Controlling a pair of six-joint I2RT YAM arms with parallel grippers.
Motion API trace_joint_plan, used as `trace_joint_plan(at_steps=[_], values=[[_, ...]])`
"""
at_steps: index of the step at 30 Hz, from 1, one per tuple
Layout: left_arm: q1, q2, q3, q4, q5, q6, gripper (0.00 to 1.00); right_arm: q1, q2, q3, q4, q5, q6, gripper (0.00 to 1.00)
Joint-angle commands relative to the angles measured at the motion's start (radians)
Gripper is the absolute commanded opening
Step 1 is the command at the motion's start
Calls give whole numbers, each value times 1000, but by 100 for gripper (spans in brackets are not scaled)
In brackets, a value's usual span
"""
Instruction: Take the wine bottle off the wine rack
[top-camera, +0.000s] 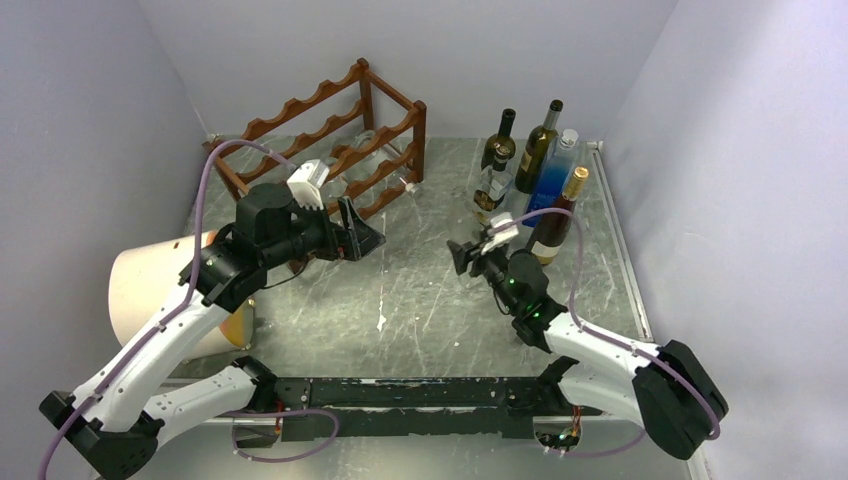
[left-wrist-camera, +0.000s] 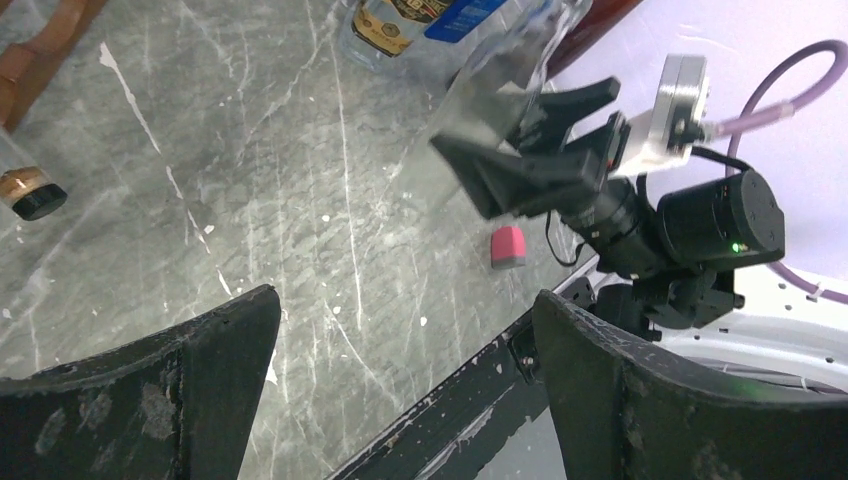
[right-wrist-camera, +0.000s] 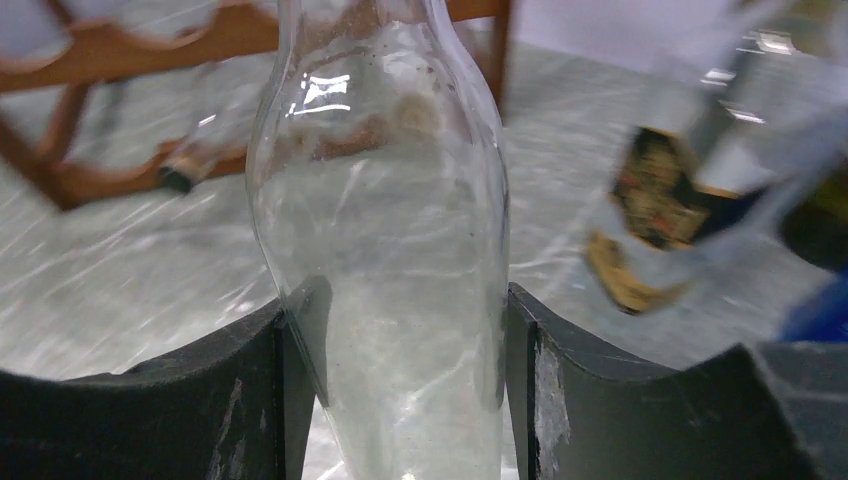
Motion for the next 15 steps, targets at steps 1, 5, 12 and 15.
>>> trace_joint_plan(at_steps=[1,5,12,15], values=[[1,12,-6,54,68,18,100,-88,-8,-28,217,221,81,0],[1,21,-6,63,68,24,100,-128,66,-92,452,270,29,0],[2,42,32,35,27,59,100,-158,360,-213,1069,293,-44,0],[1,42,35,28,7,68,100,-162,457,-200,1153,293,-69,0]])
